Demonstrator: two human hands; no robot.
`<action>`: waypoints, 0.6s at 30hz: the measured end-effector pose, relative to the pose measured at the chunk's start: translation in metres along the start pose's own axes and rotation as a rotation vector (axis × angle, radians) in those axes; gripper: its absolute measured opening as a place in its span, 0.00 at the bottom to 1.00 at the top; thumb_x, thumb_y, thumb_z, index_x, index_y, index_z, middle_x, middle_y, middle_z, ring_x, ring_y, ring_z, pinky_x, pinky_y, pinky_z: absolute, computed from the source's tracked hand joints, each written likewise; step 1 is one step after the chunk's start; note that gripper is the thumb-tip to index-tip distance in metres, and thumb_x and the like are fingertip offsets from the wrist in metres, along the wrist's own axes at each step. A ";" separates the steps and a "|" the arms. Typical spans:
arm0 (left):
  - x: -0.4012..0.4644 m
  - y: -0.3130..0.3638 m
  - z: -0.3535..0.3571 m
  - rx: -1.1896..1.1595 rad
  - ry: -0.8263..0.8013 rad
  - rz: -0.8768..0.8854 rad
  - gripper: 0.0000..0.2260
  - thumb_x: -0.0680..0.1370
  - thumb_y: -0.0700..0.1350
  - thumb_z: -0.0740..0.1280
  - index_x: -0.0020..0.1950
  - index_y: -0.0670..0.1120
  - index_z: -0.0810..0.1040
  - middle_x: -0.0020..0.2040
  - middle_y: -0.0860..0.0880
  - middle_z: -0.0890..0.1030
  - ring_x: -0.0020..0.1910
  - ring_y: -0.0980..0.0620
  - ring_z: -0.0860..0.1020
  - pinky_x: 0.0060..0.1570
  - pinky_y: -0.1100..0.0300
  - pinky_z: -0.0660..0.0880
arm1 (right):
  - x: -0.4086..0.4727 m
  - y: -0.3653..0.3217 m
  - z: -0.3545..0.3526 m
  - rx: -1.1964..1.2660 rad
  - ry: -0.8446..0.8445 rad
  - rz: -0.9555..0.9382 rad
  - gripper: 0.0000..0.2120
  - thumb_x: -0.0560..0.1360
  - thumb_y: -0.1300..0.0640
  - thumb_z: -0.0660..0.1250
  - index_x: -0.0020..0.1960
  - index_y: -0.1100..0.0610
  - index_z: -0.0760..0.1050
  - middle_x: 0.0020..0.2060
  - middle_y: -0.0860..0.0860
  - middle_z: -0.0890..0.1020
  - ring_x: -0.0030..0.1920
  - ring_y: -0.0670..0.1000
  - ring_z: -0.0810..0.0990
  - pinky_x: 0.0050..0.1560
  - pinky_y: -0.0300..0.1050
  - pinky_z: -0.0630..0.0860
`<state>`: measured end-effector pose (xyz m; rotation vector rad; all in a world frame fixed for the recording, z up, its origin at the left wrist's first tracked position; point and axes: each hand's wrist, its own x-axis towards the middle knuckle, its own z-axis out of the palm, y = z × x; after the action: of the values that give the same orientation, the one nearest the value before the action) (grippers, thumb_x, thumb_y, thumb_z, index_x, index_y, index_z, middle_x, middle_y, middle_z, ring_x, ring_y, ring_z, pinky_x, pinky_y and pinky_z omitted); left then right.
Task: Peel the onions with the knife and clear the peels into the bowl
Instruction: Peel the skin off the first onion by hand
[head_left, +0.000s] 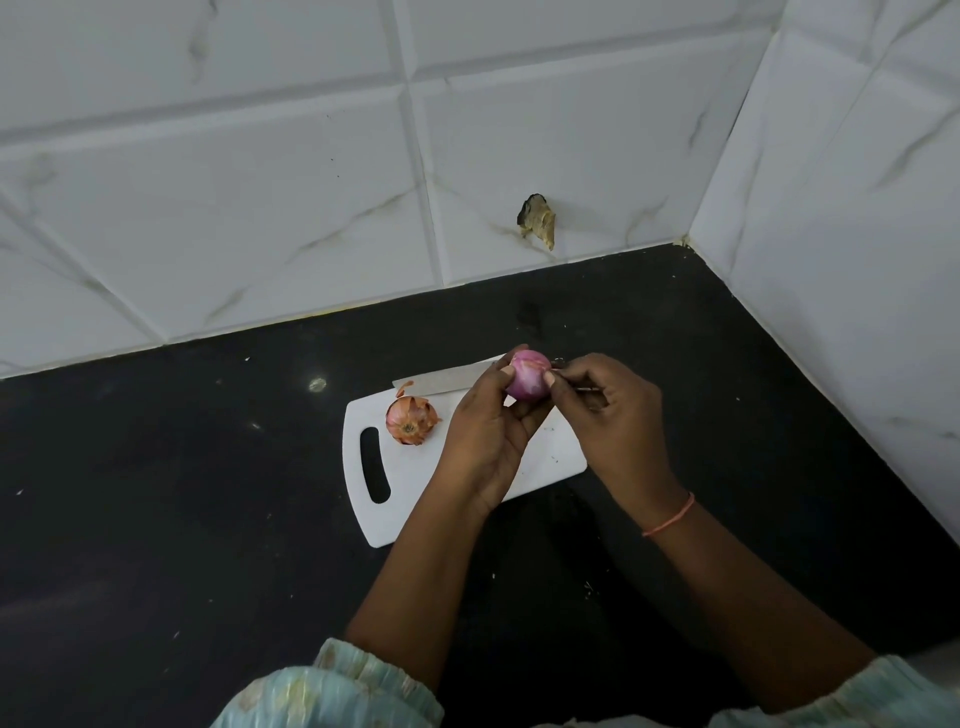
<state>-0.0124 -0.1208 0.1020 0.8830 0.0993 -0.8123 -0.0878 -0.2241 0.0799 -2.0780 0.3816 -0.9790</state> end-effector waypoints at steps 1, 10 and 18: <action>-0.001 0.000 0.000 -0.014 -0.003 -0.003 0.13 0.84 0.39 0.57 0.66 0.34 0.73 0.62 0.35 0.79 0.62 0.39 0.79 0.57 0.54 0.80 | 0.000 0.001 -0.001 -0.002 0.002 -0.003 0.04 0.75 0.62 0.73 0.43 0.62 0.81 0.39 0.50 0.83 0.43 0.47 0.82 0.44 0.50 0.80; -0.002 0.002 -0.003 -0.102 -0.044 -0.086 0.17 0.84 0.39 0.56 0.68 0.31 0.70 0.60 0.33 0.80 0.60 0.37 0.80 0.59 0.50 0.79 | 0.008 -0.001 -0.003 0.095 0.056 0.230 0.03 0.73 0.63 0.73 0.43 0.58 0.80 0.37 0.48 0.83 0.39 0.47 0.83 0.39 0.44 0.81; -0.001 0.006 -0.006 -0.113 -0.040 -0.078 0.17 0.84 0.43 0.56 0.68 0.33 0.72 0.64 0.33 0.78 0.60 0.40 0.80 0.59 0.53 0.79 | 0.005 -0.012 -0.004 0.219 -0.092 0.158 0.13 0.72 0.58 0.76 0.56 0.56 0.81 0.49 0.48 0.84 0.50 0.47 0.83 0.47 0.39 0.80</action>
<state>-0.0079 -0.1136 0.1026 0.7598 0.1436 -0.8885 -0.0882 -0.2215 0.0937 -1.8567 0.3678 -0.7914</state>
